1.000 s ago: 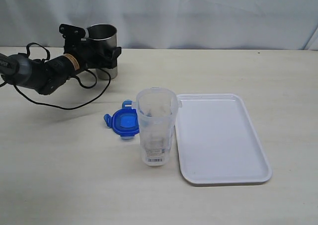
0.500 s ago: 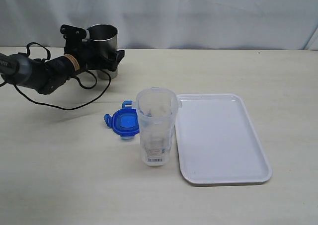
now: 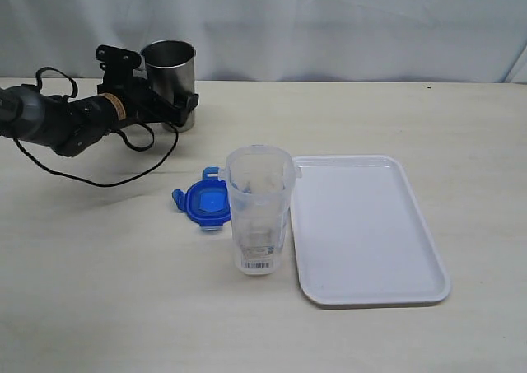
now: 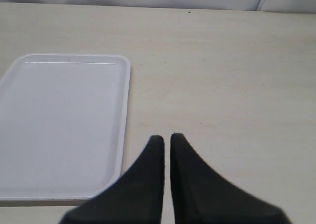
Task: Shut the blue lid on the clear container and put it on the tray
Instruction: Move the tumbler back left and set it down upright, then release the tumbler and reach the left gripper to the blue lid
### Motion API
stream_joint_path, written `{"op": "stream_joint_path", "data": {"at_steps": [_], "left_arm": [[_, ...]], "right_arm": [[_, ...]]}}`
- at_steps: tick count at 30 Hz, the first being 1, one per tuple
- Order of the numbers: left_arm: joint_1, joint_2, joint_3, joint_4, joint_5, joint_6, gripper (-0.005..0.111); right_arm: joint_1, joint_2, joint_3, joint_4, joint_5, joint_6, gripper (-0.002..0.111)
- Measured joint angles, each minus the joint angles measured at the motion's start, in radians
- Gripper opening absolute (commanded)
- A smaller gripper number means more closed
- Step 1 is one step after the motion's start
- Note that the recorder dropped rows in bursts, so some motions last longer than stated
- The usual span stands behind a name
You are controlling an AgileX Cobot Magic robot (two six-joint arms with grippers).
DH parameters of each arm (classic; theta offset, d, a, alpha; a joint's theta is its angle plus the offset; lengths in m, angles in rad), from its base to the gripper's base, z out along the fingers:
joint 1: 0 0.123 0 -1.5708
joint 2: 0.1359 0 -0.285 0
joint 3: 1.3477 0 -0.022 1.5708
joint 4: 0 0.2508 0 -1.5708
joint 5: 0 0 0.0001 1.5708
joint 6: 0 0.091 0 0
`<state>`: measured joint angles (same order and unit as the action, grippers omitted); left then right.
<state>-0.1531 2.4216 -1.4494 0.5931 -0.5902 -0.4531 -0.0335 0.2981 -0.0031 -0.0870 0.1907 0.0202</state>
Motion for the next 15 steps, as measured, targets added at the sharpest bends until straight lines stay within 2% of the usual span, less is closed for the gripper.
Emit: {"op": "stream_joint_path", "data": {"at_steps": [15], "left_arm": [[0.007,-0.159,0.234,-0.034,-0.013,0.015,0.098]], "right_arm": [[0.0,0.0,0.0,0.0,0.0,-0.002,0.005]]}}
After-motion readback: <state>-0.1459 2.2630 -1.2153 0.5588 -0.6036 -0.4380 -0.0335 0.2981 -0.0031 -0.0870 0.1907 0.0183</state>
